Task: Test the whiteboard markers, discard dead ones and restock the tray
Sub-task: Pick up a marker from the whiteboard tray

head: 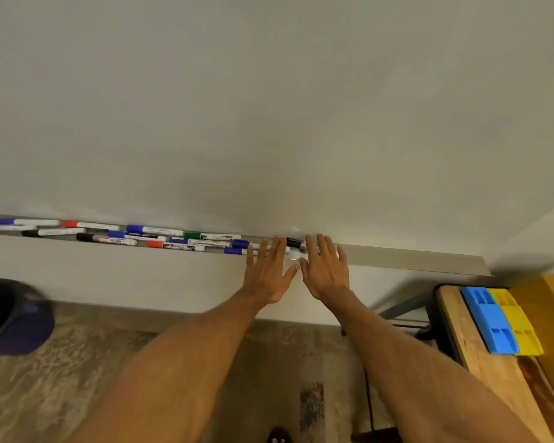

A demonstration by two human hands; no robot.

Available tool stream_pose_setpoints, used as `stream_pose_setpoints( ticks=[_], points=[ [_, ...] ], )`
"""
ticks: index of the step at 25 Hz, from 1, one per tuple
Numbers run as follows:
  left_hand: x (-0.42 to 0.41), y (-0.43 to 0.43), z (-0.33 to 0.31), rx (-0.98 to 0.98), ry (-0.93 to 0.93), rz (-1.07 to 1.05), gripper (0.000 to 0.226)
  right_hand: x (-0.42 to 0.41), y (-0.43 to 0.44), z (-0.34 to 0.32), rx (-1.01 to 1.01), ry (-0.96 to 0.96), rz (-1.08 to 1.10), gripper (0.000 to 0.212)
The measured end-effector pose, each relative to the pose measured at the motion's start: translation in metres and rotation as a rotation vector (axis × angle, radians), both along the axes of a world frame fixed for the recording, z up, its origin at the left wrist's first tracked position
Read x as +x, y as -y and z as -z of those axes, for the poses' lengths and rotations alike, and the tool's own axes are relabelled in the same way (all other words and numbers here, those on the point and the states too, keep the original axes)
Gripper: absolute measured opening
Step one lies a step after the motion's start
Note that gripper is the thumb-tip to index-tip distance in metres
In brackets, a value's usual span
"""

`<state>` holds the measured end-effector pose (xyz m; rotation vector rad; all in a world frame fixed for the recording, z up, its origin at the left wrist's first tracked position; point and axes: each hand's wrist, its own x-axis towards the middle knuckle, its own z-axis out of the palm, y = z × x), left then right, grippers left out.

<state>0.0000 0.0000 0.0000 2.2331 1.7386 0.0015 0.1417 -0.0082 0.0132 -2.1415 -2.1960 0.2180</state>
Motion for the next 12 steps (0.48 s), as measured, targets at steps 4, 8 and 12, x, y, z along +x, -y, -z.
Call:
stream_pose_setpoints(
  ticks=[4, 8, 12],
  points=[
    [0.004, -0.007, 0.016, 0.040, -0.033, -0.041, 0.078, 0.003, -0.009, 0.014, 0.004, 0.017, -0.019, 0.051],
    [0.003, -0.008, 0.030, 0.089, -0.026, -0.031, 0.092, 0.004, -0.015, 0.018, 0.027, 0.038, -0.064, 0.056],
    [0.003, -0.008, 0.036, 0.131, 0.022, -0.044, 0.086, 0.001, -0.023, 0.016, 0.050, 0.034, -0.028, 0.048]
  ],
)
